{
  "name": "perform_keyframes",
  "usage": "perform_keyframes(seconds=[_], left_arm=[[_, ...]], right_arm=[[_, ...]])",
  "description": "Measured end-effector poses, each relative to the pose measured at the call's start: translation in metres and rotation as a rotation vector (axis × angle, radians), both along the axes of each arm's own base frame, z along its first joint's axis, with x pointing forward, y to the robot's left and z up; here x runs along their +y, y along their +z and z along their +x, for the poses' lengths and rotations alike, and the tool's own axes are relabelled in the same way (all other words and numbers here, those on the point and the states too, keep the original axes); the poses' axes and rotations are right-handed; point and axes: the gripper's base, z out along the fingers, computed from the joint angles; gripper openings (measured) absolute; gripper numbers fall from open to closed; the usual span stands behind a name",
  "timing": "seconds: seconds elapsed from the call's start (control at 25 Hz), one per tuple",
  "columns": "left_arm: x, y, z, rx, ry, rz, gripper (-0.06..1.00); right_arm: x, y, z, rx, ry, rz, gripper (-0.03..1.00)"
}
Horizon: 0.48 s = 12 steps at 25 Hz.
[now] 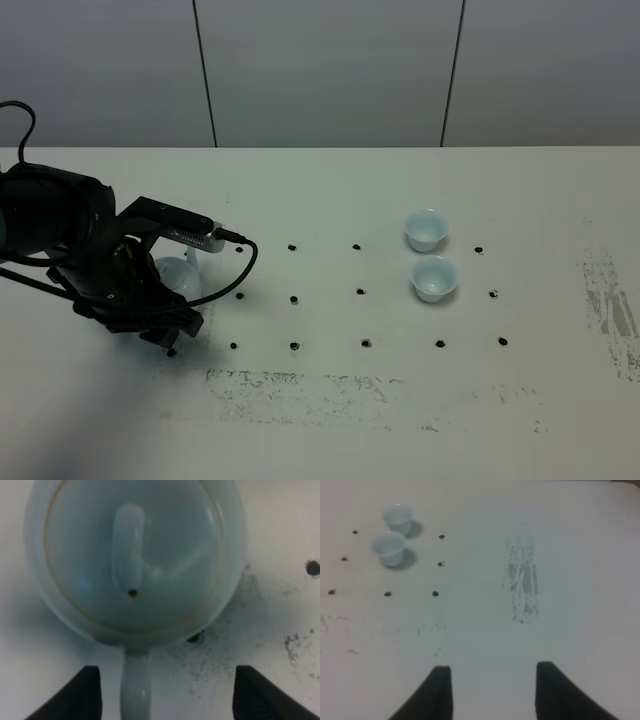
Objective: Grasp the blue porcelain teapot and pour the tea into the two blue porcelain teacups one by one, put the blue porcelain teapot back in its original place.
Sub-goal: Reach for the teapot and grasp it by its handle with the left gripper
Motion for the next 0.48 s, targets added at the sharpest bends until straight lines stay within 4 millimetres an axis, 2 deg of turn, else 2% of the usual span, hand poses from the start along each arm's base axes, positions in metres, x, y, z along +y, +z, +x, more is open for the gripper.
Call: perform_keyframes(seconds=[0.32,0.48], left_arm=[[-0.0008,-0.0047,0.0031,-0.015,0.0,-0.003,0.53],[-0.0009,-0.0047,0.0032,-0.017,0.001,-0.004,0.45]], right_arm=[[0.0001,0.0,0.0,0.0,0.001,0.001,0.37],[0.0001,0.0,0.0,0.0,0.001,0.001,0.37]])
